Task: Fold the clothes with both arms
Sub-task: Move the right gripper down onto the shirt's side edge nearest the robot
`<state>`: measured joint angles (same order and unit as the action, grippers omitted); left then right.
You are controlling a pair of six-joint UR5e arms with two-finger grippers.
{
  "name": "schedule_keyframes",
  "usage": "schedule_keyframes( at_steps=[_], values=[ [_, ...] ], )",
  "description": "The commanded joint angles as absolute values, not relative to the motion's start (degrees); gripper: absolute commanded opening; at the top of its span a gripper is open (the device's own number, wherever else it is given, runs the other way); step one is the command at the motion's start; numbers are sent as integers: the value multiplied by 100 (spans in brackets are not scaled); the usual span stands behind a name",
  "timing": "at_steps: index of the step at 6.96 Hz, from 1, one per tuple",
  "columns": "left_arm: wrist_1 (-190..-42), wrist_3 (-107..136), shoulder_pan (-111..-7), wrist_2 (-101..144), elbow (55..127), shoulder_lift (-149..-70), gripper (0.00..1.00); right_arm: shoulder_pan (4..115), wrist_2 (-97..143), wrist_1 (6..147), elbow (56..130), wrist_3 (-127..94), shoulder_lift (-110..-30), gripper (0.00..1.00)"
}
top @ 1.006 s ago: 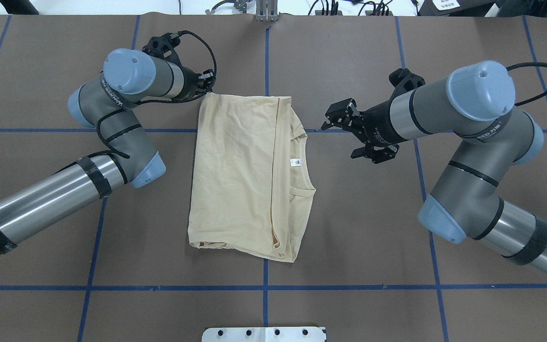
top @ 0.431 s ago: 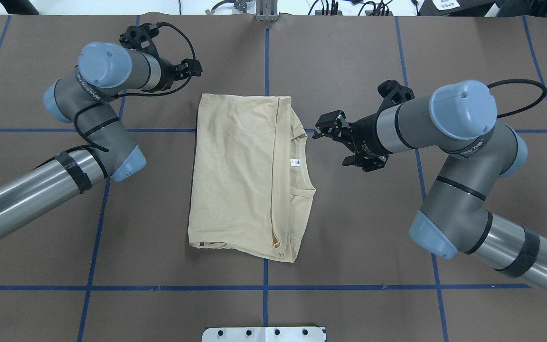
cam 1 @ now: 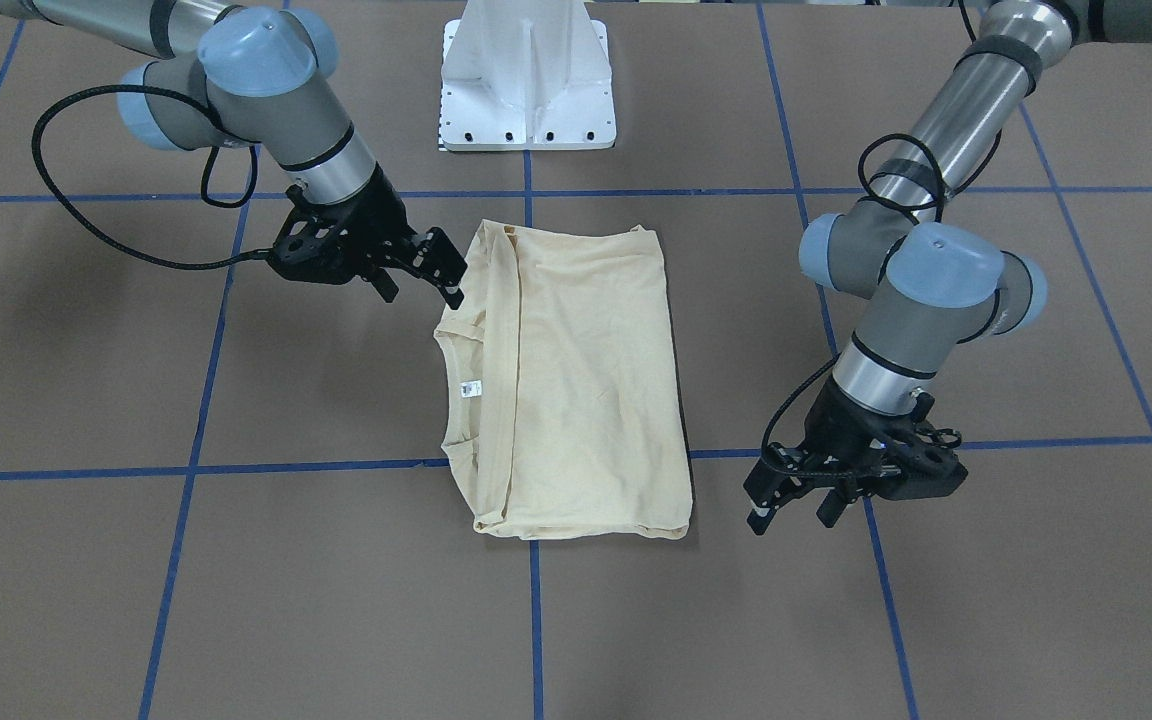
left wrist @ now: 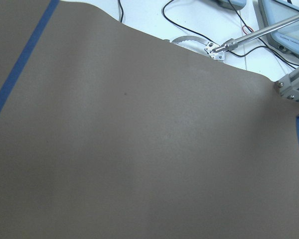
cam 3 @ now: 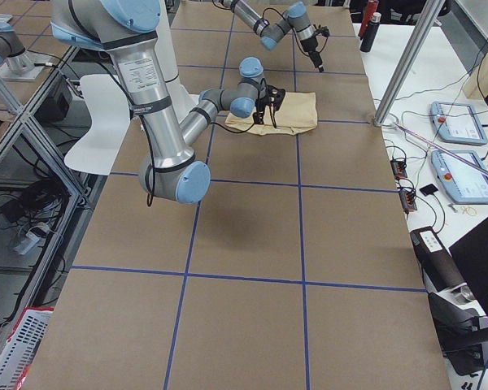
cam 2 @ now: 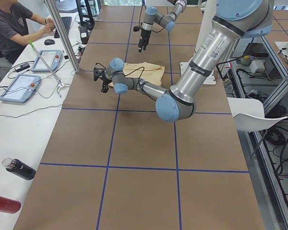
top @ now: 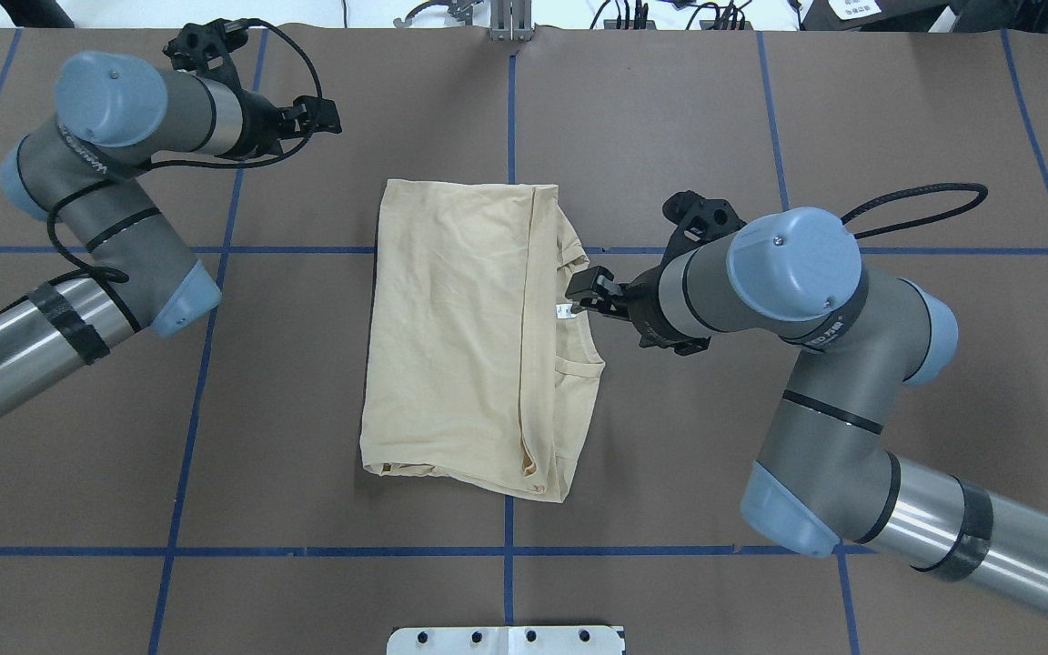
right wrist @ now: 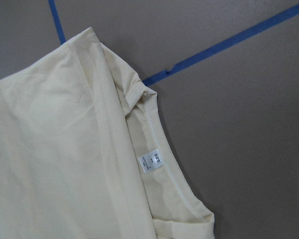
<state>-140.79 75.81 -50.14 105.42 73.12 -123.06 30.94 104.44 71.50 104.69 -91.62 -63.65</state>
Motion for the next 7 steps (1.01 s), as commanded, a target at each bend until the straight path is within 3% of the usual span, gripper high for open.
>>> schedule_keyframes(
  at_steps=[1, 3, 7],
  values=[
    [-13976, 7445, -5203, 10985, 8004, -11876, 100, 2665, 10057, 8041, 10416, -7968, -5935, 100],
    [-13712, 7392, -5212, 10986, 8479, -11664, 100, 2445, 9924, 8986, 10397, -7125, -5574, 100],
    [-13693, 7400, -5212, 10978, 8526, -11584, 100, 1610, 9020, 9501, 10108, -6855, -5379, 99]
  ],
)
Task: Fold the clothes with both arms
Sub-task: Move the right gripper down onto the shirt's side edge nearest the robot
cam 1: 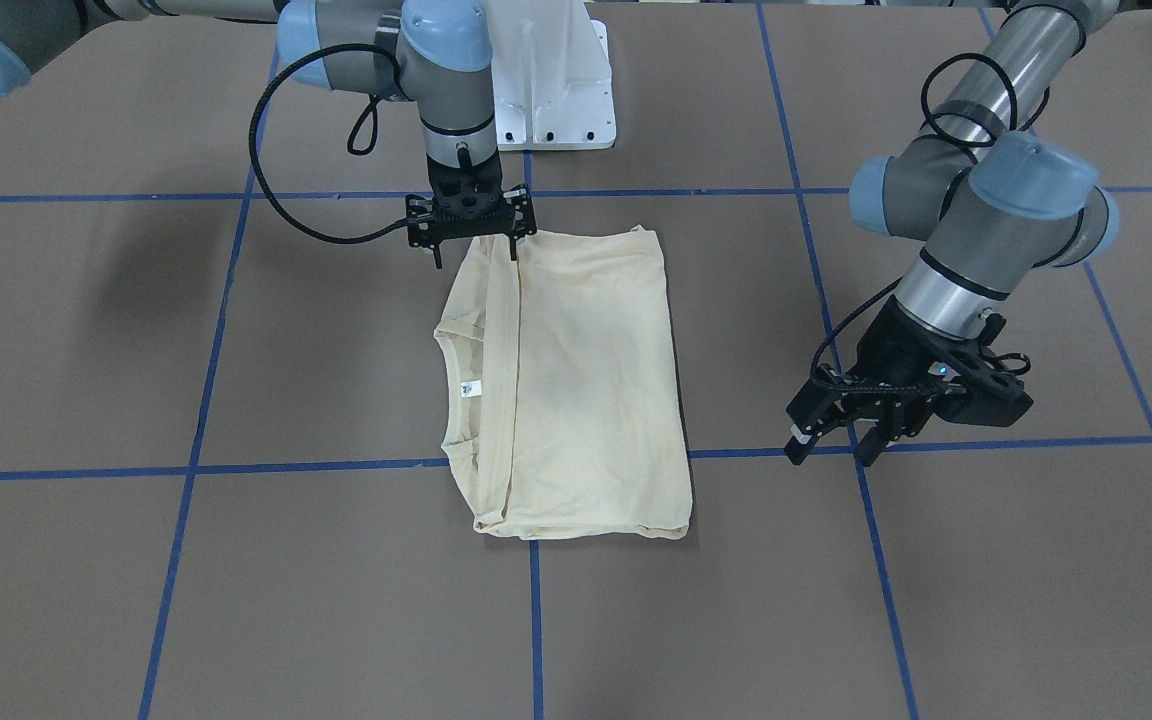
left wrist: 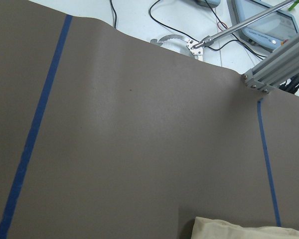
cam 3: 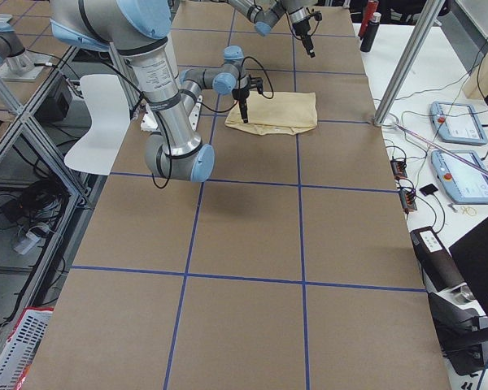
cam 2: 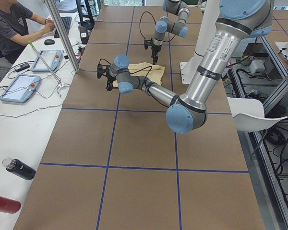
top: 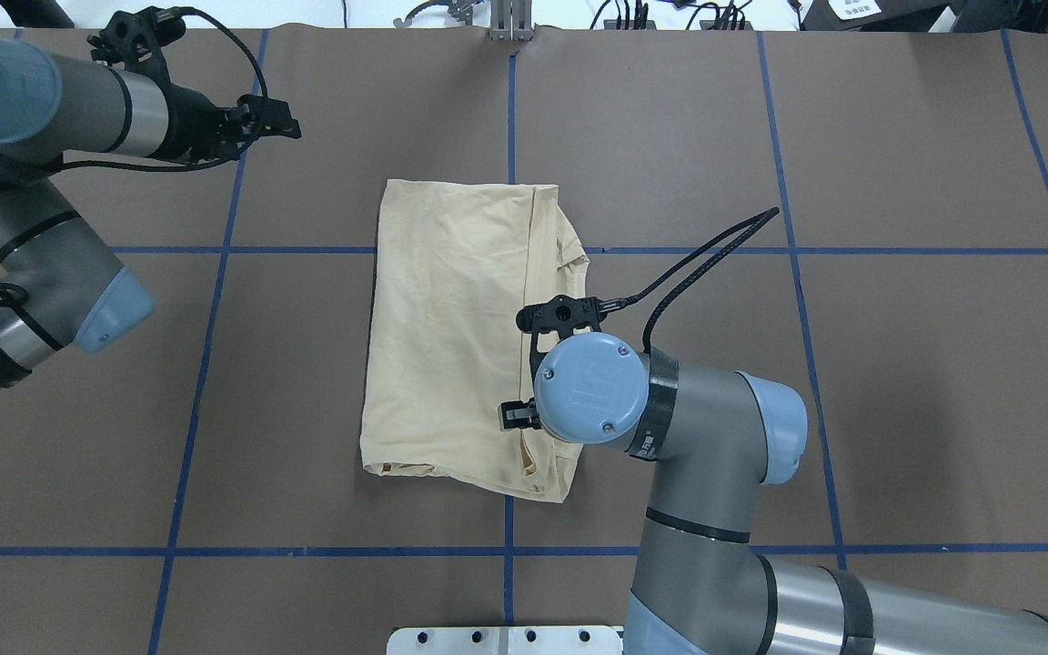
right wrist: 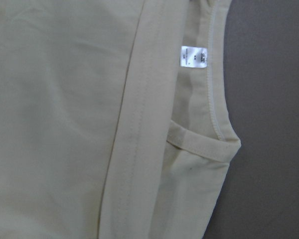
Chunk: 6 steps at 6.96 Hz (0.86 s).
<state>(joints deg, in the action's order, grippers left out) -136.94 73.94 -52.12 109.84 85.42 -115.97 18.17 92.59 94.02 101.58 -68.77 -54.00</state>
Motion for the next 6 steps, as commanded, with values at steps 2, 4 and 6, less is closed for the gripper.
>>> schedule_keyframes(
  at_steps=[2, 4, 6],
  values=[
    [-13702, 7400, -5194, 10969, 8473, -11584, 100, 1600, 8921, 9492, 9505, -6847, -4925, 99],
    [-13693, 7400, -5186, 10969, 8464, -11584, 100, 1600, 8930, 9501, 9422, -6838, -5000, 99],
    [-13693, 7409, -5159, 10969, 8464, -11584, 100, 1617, 8973, 9501, 9492, -6838, -5149, 99]
  ],
)
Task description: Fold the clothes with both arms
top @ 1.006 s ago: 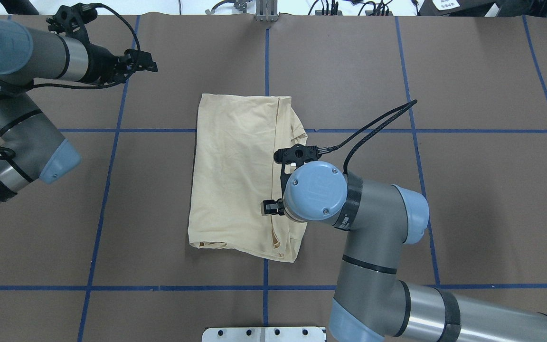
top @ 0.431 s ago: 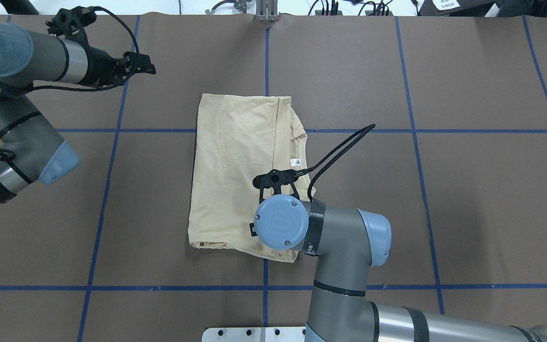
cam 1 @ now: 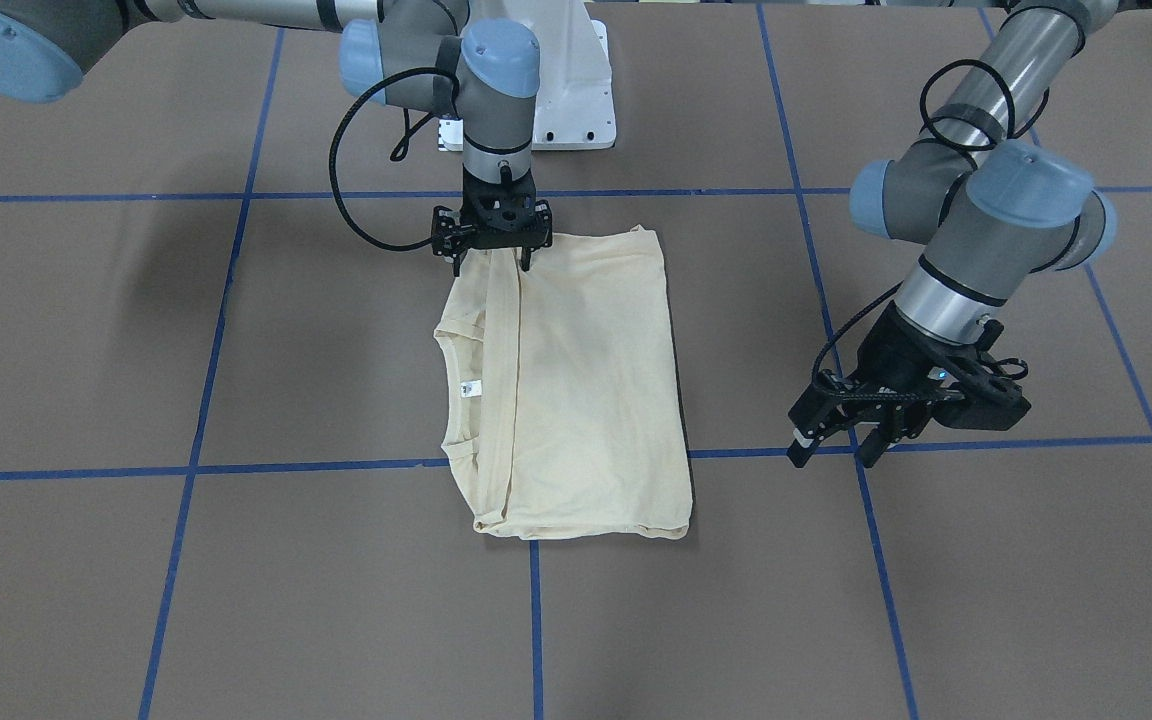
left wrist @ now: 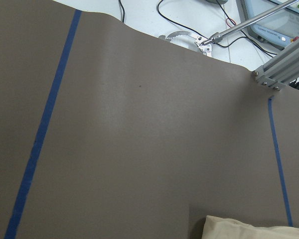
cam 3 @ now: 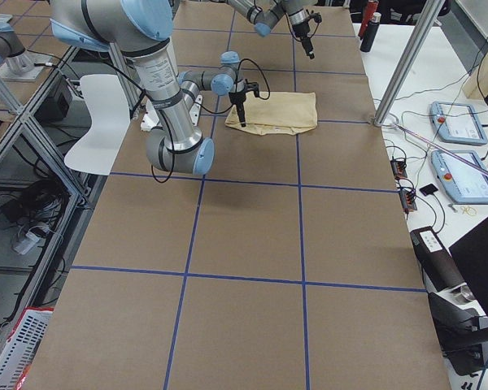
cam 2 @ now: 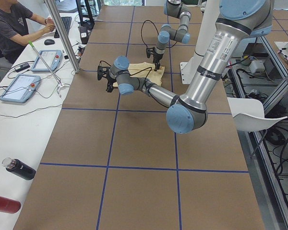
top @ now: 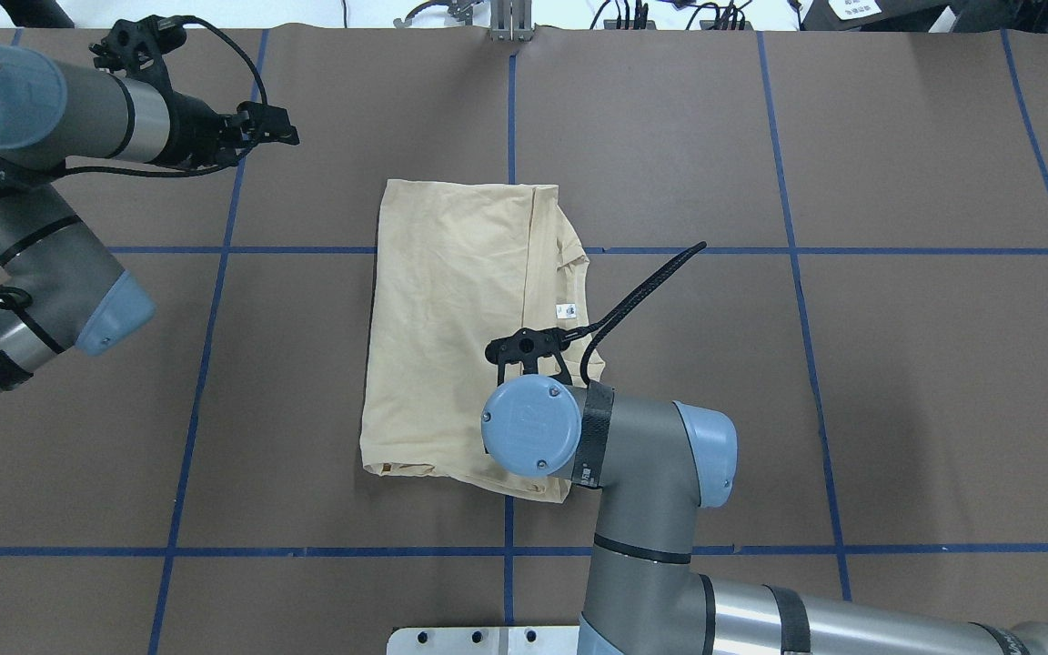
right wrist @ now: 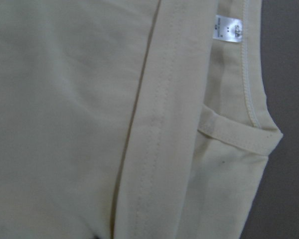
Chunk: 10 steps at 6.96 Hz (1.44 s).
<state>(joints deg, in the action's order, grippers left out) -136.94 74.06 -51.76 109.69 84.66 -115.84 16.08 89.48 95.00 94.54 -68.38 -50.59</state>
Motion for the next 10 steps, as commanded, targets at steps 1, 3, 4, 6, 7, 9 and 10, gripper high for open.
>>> schedule_keyframes(
  at_steps=[1, 3, 4, 6, 7, 9, 10],
  values=[
    [-13693, 7409, -5159, 10969, 8455, -11584, 100, 1608, 8982, 9518, 9527, -6838, -5168, 99],
    [-13693, 7409, -5142, 10960, 8411, -11593, 100, 1608, 9009, 9588, 9772, -6838, -5299, 99],
    [-13693, 7409, -5142, 10960, 8402, -11593, 100, 1617, 9009, 9667, 9939, -6829, -5448, 100],
    [-13702, 7427, -5142, 10969, 8385, -11602, 100, 1617, 9009, 9686, 9967, -6829, -5677, 100],
    [-13702, 7435, -5142, 10969, 8376, -11602, 100, 1661, 9009, 9694, 9984, -6820, -5739, 100],
    [-13702, 7462, -5142, 10969, 8376, -11602, 100, 1879, 9148, 9694, 10317, -6557, -5793, 100],
    [-13702, 7462, -5133, 10969, 8376, -11610, 100, 1994, 9228, 9668, 10327, -6539, -5688, 100]
  ],
)
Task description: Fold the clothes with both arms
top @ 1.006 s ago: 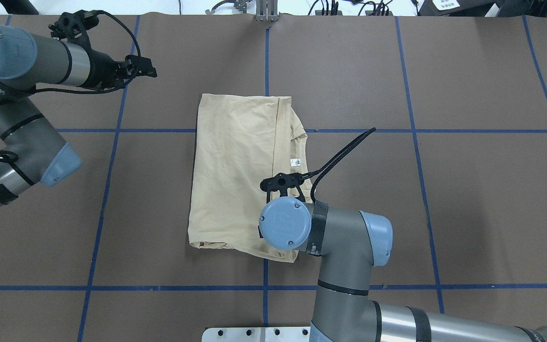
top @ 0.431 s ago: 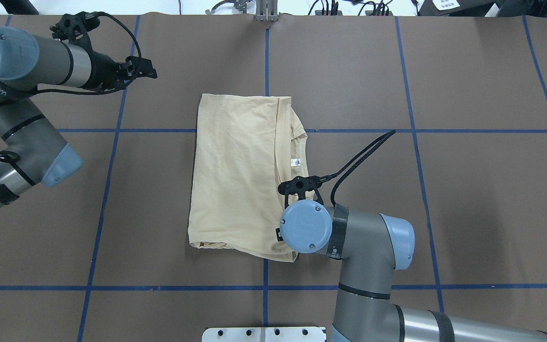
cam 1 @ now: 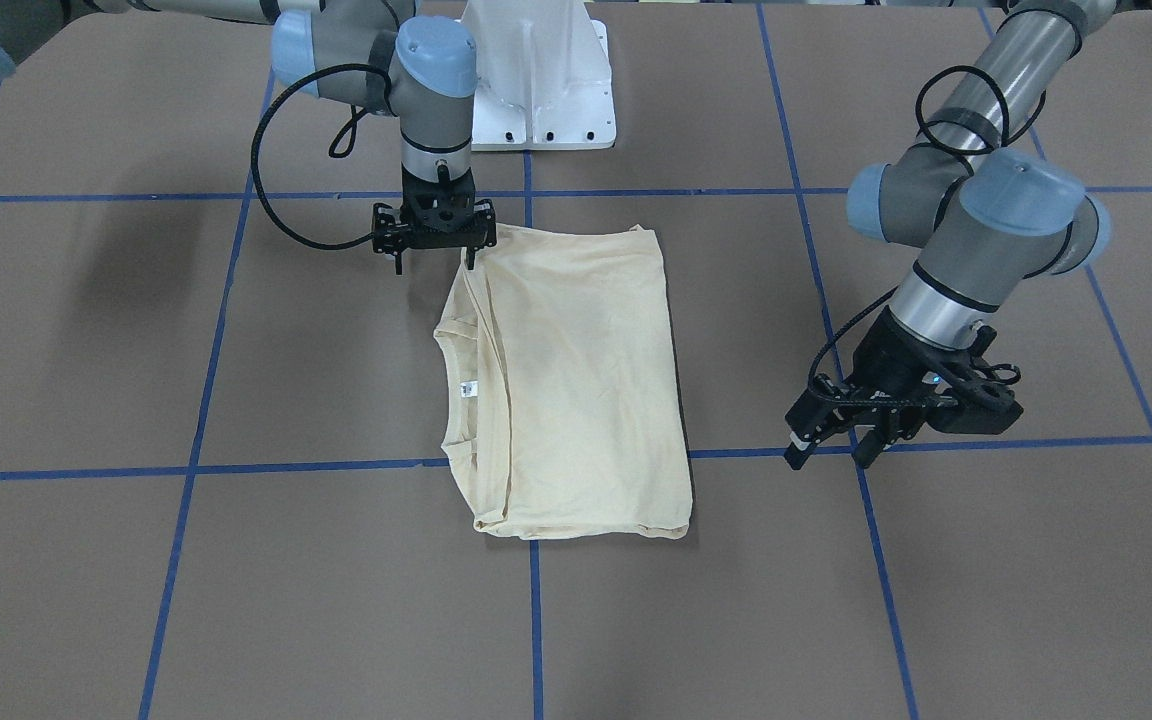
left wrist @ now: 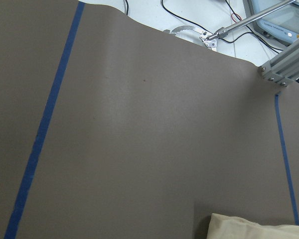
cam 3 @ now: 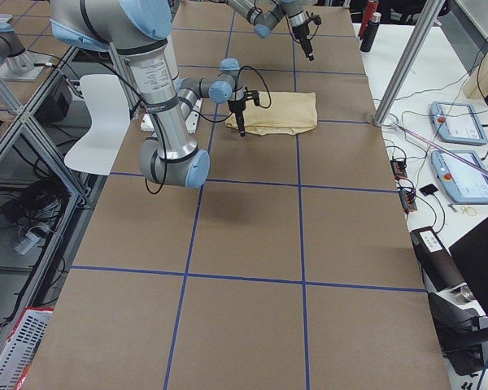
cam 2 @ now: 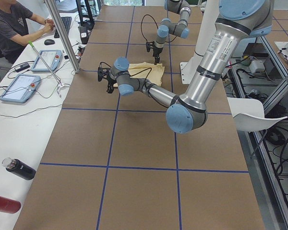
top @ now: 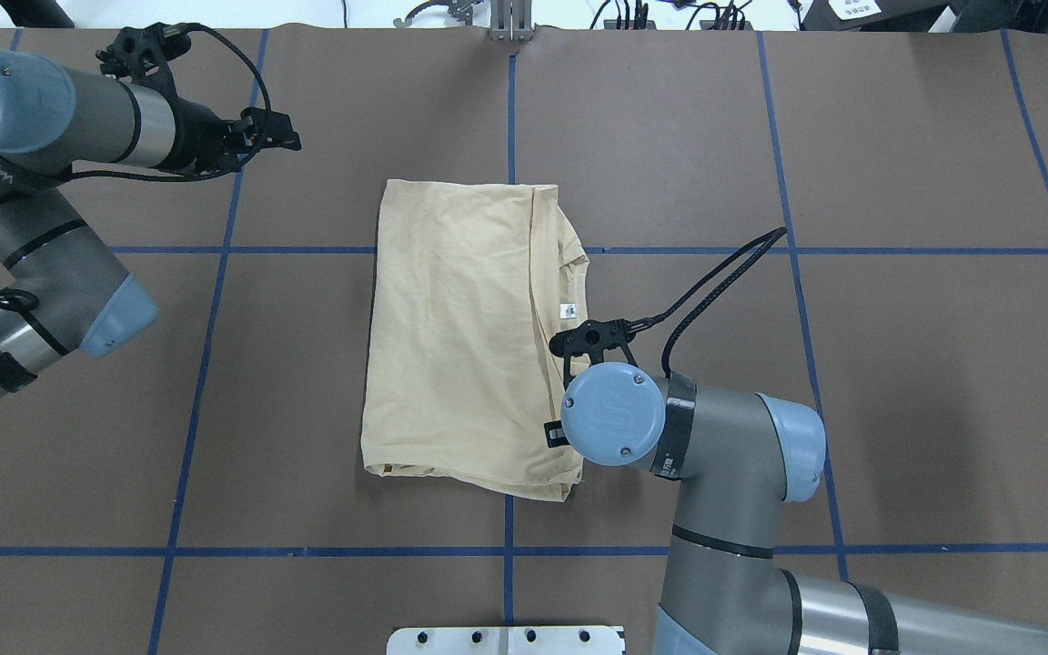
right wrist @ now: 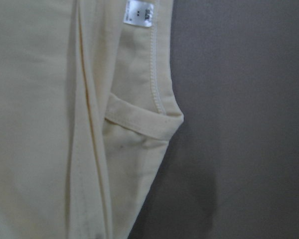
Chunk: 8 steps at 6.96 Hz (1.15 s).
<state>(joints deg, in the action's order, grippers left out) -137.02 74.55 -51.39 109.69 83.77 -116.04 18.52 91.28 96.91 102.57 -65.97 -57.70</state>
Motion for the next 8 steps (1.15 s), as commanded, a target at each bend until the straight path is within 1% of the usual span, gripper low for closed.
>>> schedule_keyframes(
  at_steps=[1, 2, 3, 4, 5, 6, 7, 8],
  values=[
    [-13702, 7462, -5133, 10960, 8376, -11602, 100, 2117, 9194, 9651, 10318, -6356, -5530, 100],
    [-13702, 7462, -5133, 10960, 8376, -11602, 100, 2283, 9176, 9642, 10257, -6024, -5389, 100],
    [-13702, 7462, -5133, 10969, 8376, -11610, 100, 2381, 9124, 9633, 10039, -5733, -5266, 100],
    [-13702, 7462, -5133, 10969, 8376, -11619, 100, 2434, 9106, 9624, 9637, -5609, -4969, 100],
    [-13702, 7462, -5133, 10969, 8376, -11628, 100, 2522, 9045, 9337, 9067, -5607, -4609, 100],
    [-13702, 7462, -5133, 10969, 8385, -11637, 100, 2618, 9035, 8351, 8348, -5529, -4545, 100],
    [-13702, 7462, -5133, 10969, 8385, -11637, 100, 2680, 9035, 8010, 7984, -5433, -4544, 100],
    [-13702, 7462, -5133, 10969, 8376, -11637, 100, 2759, 9035, 7981, 7841, -5371, -4492, 100]
  ],
)
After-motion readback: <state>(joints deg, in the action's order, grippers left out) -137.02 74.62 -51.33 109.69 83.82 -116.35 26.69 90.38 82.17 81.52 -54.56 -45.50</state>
